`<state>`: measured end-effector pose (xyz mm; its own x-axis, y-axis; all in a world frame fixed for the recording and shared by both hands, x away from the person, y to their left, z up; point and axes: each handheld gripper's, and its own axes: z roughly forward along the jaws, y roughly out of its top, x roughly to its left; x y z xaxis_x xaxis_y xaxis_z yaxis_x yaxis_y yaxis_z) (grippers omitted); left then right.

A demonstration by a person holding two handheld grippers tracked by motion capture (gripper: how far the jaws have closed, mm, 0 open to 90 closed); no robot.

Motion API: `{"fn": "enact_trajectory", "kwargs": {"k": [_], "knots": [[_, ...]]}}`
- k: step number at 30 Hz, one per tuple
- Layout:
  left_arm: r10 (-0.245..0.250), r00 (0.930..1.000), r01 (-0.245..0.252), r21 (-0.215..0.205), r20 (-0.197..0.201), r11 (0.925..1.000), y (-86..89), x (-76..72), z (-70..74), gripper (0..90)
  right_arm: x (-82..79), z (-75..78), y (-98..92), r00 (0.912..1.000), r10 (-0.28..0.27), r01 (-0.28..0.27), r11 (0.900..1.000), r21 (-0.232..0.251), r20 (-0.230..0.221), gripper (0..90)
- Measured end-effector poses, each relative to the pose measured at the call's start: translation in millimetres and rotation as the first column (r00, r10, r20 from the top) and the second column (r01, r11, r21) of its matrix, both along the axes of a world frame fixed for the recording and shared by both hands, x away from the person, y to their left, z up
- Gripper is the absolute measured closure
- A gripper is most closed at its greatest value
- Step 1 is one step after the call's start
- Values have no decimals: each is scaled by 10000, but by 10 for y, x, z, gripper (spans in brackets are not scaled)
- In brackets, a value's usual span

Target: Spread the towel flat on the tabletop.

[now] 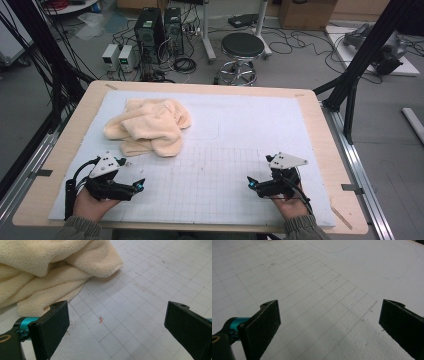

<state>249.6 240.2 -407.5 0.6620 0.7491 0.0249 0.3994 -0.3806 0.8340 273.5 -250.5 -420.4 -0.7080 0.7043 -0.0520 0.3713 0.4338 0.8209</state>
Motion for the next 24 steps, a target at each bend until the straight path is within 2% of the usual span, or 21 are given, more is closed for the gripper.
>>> {"fn": "enact_trajectory", "kwargs": {"k": [12,17,21,24], "knots": [[-114,9999,114,-48,14,9999,-15,13,3,66,-10,-16,-34,9999,-73,75,9999,148,-88,29],[-93,10000,93,-49,24,9999,2,-8,4,66,-27,4,-20,10000,-14,14,9998,198,45,28],[-70,9999,70,-60,107,10000,7,-26,14,66,-26,14,14,9998,164,-165,9998,136,122,29],[-33,10000,33,-28,92,10000,6,-30,8,66,-9,47,36,9994,306,-312,9989,337,186,28]]}}
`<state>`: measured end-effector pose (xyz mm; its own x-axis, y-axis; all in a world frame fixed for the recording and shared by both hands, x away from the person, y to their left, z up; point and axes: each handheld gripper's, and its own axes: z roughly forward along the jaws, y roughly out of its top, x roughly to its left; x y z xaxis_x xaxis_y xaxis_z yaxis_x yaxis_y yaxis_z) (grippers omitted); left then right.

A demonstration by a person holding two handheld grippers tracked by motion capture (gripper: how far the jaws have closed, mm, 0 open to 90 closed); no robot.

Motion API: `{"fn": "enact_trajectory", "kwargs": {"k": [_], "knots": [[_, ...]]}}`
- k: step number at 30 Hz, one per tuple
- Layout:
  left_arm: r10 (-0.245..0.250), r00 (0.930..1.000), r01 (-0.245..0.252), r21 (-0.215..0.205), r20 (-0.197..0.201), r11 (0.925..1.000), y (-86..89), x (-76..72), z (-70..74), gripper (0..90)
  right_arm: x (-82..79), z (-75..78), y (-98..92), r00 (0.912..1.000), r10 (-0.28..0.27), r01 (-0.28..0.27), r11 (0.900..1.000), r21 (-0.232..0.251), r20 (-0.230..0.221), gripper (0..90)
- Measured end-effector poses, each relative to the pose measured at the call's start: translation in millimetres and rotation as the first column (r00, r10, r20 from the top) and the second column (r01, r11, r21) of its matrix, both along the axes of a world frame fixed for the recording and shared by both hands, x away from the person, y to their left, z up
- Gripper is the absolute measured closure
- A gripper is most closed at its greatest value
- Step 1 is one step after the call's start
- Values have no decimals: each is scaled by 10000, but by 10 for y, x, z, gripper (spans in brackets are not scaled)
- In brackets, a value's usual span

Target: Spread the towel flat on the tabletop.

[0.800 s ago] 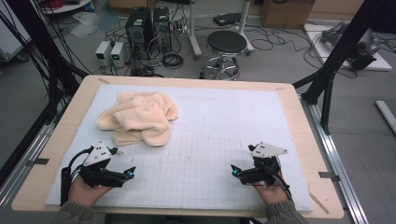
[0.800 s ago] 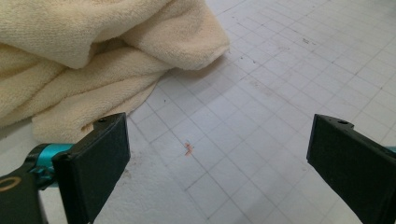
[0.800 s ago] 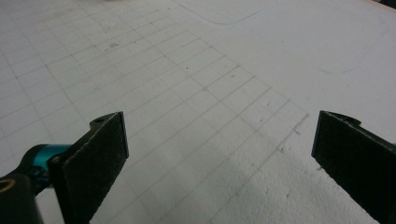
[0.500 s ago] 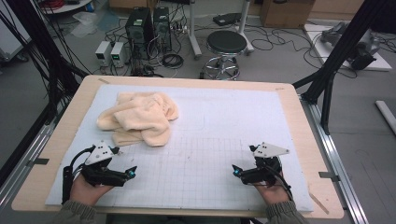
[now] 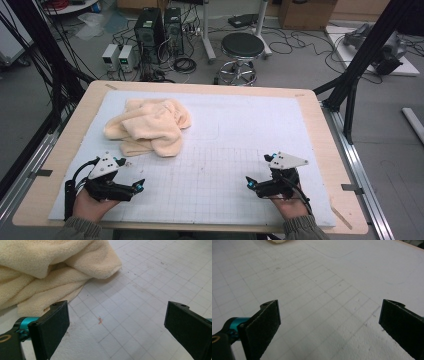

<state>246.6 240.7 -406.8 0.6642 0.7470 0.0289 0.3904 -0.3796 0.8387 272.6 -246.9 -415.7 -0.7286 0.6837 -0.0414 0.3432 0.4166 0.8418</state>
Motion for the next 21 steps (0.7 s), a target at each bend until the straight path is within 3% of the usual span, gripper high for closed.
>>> {"fn": "enact_trajectory", "kwargs": {"k": [8,15,16,21], "knots": [[126,9999,-125,-132,82,9998,37,-18,11,66,48,131,87,9987,517,-517,9987,26,17,29],[152,9998,-151,-118,131,9998,34,-14,16,66,229,345,411,9927,1195,-1195,9928,3,162,29],[164,9998,-162,-148,117,9998,34,-14,15,66,326,400,527,9901,1384,-1384,9904,-42,217,29],[205,9997,-203,-173,115,9996,47,-11,14,66,500,450,718,9867,1618,-1619,9868,90,131,29]]}}
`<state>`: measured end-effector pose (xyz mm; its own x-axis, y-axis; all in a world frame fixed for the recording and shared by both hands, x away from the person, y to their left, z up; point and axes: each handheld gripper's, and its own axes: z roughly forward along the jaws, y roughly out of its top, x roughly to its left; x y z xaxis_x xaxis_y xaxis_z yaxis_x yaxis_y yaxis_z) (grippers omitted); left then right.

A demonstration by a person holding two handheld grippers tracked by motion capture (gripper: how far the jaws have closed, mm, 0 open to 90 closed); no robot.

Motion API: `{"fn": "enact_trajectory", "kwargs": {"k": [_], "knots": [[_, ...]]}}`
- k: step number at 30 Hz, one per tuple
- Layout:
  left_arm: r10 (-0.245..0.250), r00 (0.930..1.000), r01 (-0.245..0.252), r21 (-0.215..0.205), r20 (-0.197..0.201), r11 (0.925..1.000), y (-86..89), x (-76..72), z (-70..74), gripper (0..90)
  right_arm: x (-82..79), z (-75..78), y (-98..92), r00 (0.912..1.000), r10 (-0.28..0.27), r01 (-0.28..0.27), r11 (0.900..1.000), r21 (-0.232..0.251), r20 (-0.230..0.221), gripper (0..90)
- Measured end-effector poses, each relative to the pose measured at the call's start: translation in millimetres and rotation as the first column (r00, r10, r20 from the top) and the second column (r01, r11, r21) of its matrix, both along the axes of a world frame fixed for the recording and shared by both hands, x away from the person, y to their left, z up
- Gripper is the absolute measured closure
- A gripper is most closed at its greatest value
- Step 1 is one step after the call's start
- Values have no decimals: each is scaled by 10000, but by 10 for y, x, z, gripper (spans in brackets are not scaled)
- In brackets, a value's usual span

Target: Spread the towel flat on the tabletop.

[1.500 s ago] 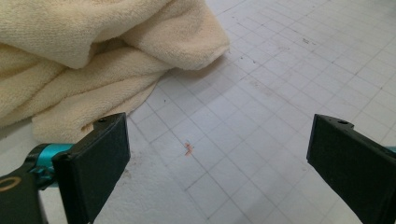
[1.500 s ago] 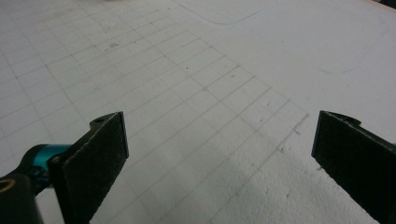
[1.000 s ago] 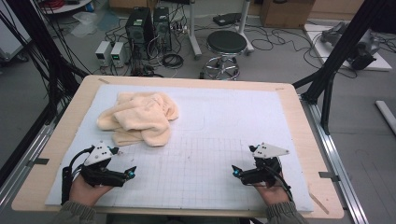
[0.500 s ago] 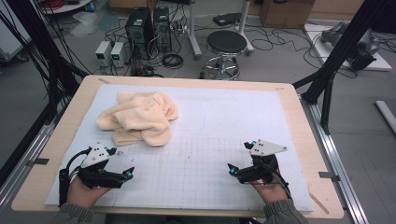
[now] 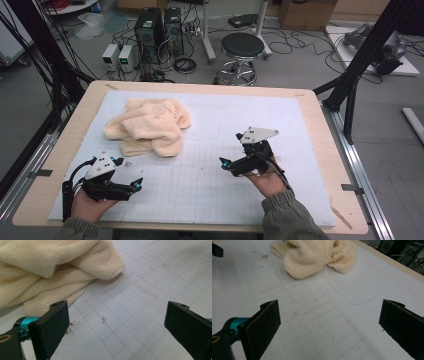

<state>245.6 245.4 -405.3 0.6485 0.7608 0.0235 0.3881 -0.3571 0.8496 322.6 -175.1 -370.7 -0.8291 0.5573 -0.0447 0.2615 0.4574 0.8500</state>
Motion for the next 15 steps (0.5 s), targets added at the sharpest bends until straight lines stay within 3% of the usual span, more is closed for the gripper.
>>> {"fn": "enact_trajectory", "kwargs": {"k": [9,11,15], "knots": [[1,10000,-1,-22,23,10000,13,8,2,66,238,53,279,10000,62,-62,10000,64,-6,46],[2,10000,-2,-7,21,10000,17,9,3,66,322,75,417,9996,191,-196,9995,250,196,49],[65,10000,-65,-51,19,10000,19,14,0,66,446,72,627,9994,308,-313,9991,296,185,56]]}}
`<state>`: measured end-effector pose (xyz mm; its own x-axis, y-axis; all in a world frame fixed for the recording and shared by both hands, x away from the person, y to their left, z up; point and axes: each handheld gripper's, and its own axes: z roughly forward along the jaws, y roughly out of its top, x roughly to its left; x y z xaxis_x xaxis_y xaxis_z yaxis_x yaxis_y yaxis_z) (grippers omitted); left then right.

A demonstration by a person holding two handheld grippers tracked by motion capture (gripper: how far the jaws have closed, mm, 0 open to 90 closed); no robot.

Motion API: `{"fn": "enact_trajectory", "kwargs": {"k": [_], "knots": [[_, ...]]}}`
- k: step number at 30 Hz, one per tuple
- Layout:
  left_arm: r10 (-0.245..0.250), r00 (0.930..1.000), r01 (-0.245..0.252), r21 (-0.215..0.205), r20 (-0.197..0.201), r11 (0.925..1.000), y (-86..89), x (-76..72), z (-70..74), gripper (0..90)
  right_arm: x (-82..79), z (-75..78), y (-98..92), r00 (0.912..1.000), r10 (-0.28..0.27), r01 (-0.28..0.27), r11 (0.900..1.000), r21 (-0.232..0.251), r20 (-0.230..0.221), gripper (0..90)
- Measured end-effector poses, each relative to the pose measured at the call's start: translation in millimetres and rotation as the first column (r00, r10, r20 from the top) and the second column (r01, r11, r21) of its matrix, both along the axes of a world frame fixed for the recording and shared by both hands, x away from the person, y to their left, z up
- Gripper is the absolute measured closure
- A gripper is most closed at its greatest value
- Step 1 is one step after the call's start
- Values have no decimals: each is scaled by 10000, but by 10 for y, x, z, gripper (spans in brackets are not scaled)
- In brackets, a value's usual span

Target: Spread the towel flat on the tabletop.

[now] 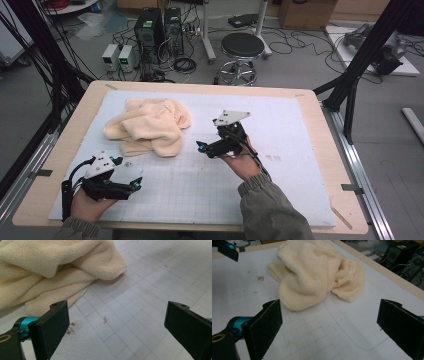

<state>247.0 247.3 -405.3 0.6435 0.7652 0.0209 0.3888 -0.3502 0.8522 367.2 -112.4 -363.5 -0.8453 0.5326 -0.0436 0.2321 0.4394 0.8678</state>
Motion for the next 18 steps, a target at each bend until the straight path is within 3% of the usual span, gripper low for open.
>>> {"fn": "enact_trajectory", "kwargs": {"k": [5,7,10,13,18], "knots": [[-49,10000,49,40,-9,10000,13,7,2,66,112,0,228,9998,140,-136,9995,276,-131,64],[-9,10000,9,10,1,10000,14,8,3,66,187,-26,415,9993,334,-329,9991,263,-190,68],[-28,10000,28,23,14,10000,20,13,3,66,228,-62,533,9984,495,-488,9985,243,-285,128],[-4,10000,4,-33,10,10000,23,13,2,66,281,-142,684,9975,630,-624,9979,195,-311,160],[13,10000,-13,-63,-2,10000,33,20,1,66,403,-385,907,9944,566,-583,9982,-159,-889,204]]}}
